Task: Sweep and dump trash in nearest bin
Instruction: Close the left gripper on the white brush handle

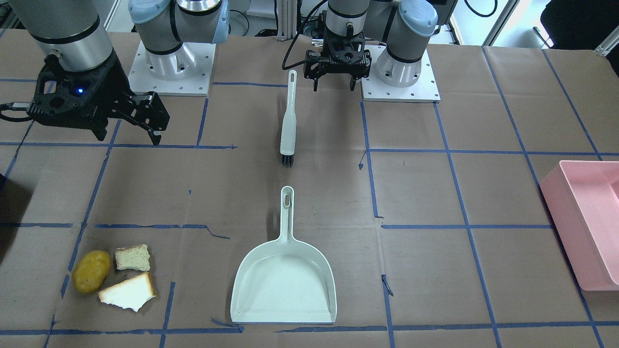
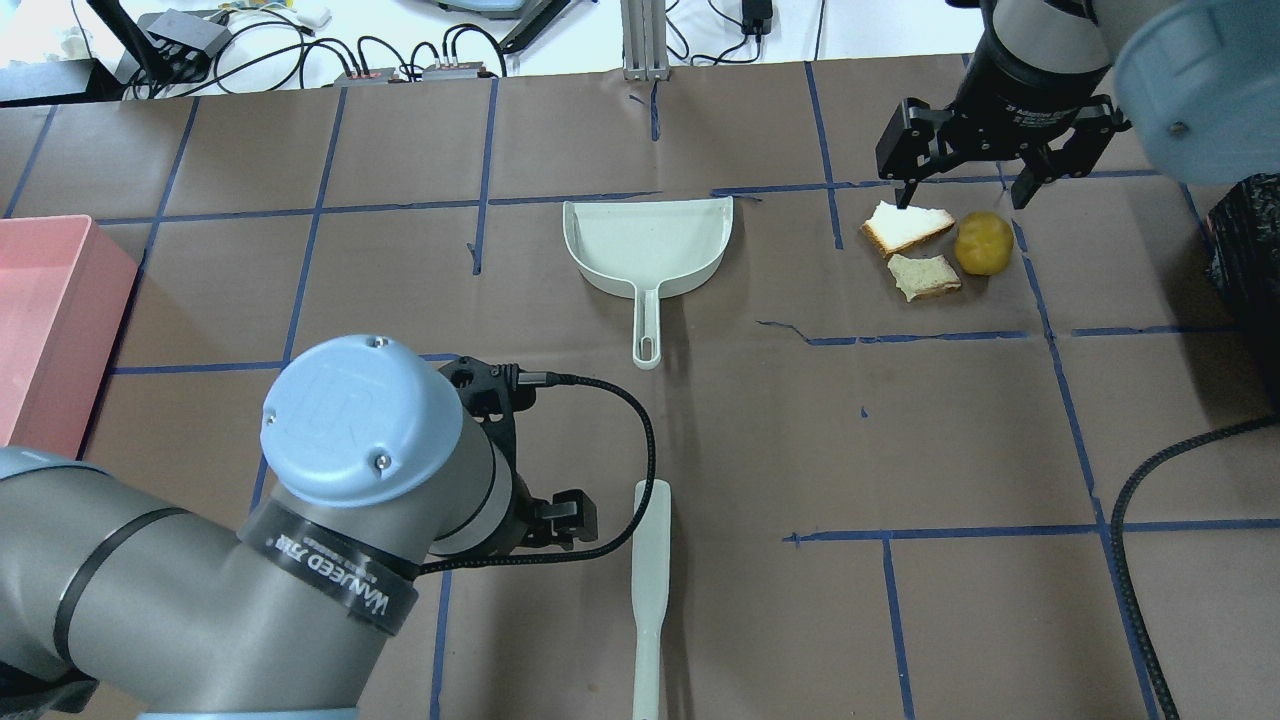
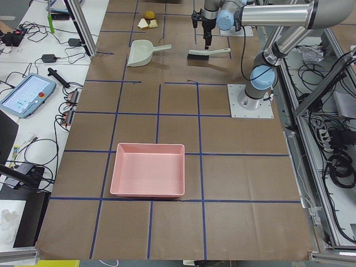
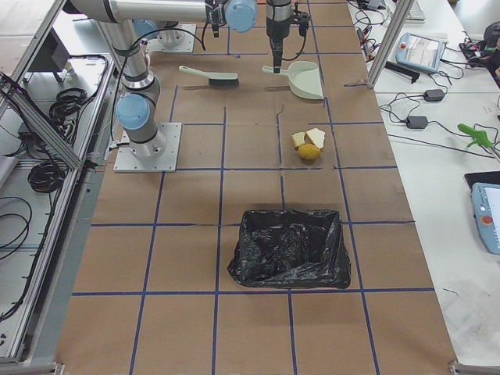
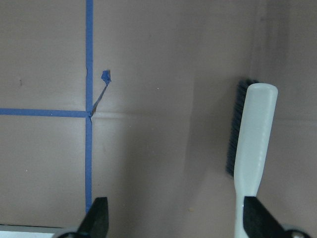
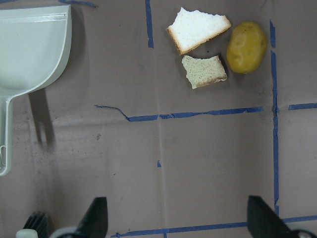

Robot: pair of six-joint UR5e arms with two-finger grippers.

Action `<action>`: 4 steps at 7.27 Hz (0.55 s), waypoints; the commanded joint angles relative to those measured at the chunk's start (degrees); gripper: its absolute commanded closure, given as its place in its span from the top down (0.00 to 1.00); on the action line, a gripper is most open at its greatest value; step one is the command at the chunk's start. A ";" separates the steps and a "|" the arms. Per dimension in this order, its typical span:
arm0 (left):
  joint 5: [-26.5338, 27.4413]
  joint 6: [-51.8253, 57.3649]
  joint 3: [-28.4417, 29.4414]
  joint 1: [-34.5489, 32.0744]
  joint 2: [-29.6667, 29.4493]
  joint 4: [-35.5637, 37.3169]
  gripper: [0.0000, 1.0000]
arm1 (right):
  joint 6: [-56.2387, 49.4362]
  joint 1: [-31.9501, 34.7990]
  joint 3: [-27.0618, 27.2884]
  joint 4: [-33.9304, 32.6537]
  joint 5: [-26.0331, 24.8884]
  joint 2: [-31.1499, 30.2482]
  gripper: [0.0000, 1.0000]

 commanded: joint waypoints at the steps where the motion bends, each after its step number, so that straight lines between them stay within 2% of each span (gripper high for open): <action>1: -0.04 -1.72 -2.03 -2.45 -0.79 4.61 0.94 | 0.06 0.09 0.01 0.02 0.18 -0.27 1.00; 3: 0.31 -7.76 -8.17 -9.64 -3.07 20.91 0.95 | 0.06 0.09 0.01 0.11 0.18 -0.36 1.00; 4: 0.83 -8.32 -9.68 -11.85 -4.47 23.52 0.95 | 0.06 0.09 0.01 0.11 0.18 -0.36 1.00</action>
